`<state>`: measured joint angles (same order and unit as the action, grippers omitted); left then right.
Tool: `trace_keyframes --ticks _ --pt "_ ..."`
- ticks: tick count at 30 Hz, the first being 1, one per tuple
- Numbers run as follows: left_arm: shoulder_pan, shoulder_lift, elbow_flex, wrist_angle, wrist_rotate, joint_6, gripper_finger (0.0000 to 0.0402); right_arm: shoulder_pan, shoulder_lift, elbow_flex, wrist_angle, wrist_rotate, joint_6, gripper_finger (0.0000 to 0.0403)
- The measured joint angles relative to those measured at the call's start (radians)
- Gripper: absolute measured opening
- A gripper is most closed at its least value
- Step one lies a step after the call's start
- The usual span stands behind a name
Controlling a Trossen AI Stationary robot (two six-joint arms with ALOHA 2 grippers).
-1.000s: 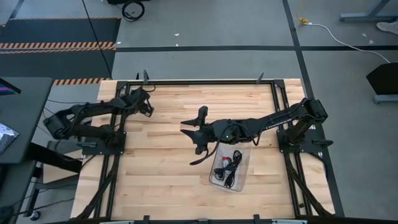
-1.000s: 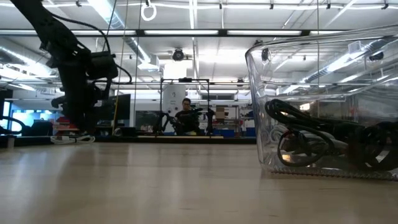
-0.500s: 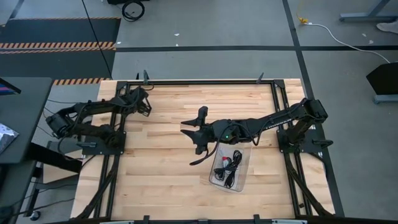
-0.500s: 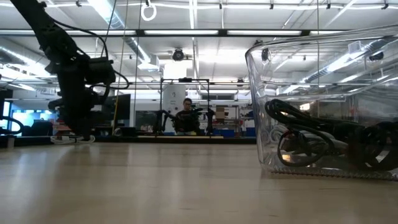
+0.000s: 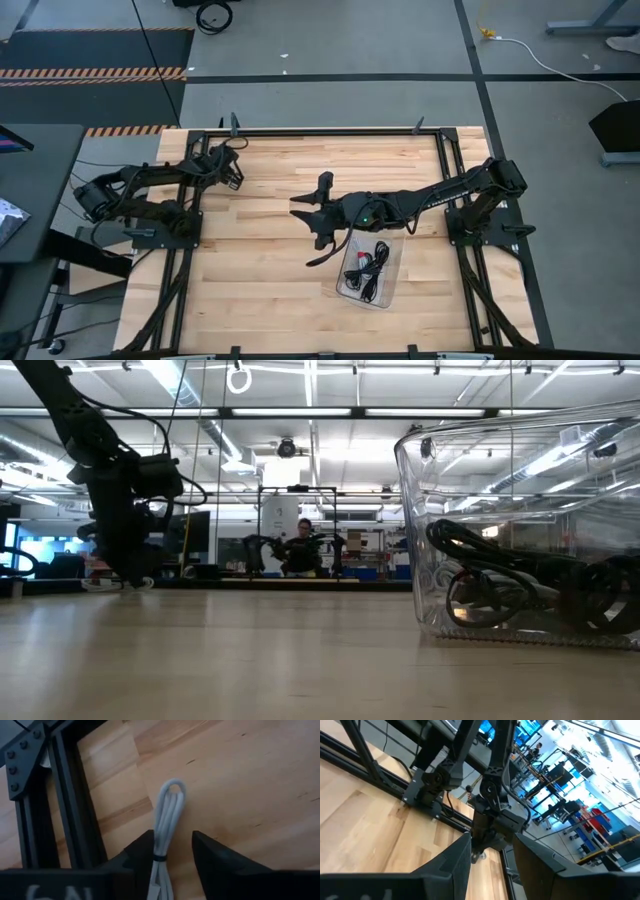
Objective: Pick and place USB-C Cables
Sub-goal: Put the white USB charger cable into the transparent bin
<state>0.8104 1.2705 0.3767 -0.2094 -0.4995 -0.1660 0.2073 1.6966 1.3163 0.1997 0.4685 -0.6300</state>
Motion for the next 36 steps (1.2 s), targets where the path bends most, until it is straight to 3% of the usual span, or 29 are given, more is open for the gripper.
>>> trace_keyframes --ticks 7,9,17,23,29,36 --pt "0.0 0.0 0.0 0.001 0.001 0.001 0.0029 0.0 0.0 0.0 0.0 -0.001 0.0 0.0154" --pt "0.0 -0.001 0.0 0.004 0.002 -0.003 0.0014 0.0 0.0 0.0 0.0 -0.001 0.0 0.0154" --pt "0.0 -0.002 0.007 -0.006 0.019 0.006 0.0027 0.0 0.0 0.0 0.0 -0.001 0.0 0.0154" --pt "-0.022 -0.002 0.077 -0.043 0.154 0.006 0.0013 -0.001 0.0 0.0 0.0 -0.001 0.0 0.0154" --pt "-0.136 -0.039 0.14 -0.051 0.174 0.003 0.0015 -0.001 0.0 0.0 -0.004 0.037 0.0 0.0154" --pt "-0.324 -0.205 0.215 -0.045 0.174 0.005 0.0015 0.0 0.0 0.0 -0.041 0.169 0.022 0.0154"
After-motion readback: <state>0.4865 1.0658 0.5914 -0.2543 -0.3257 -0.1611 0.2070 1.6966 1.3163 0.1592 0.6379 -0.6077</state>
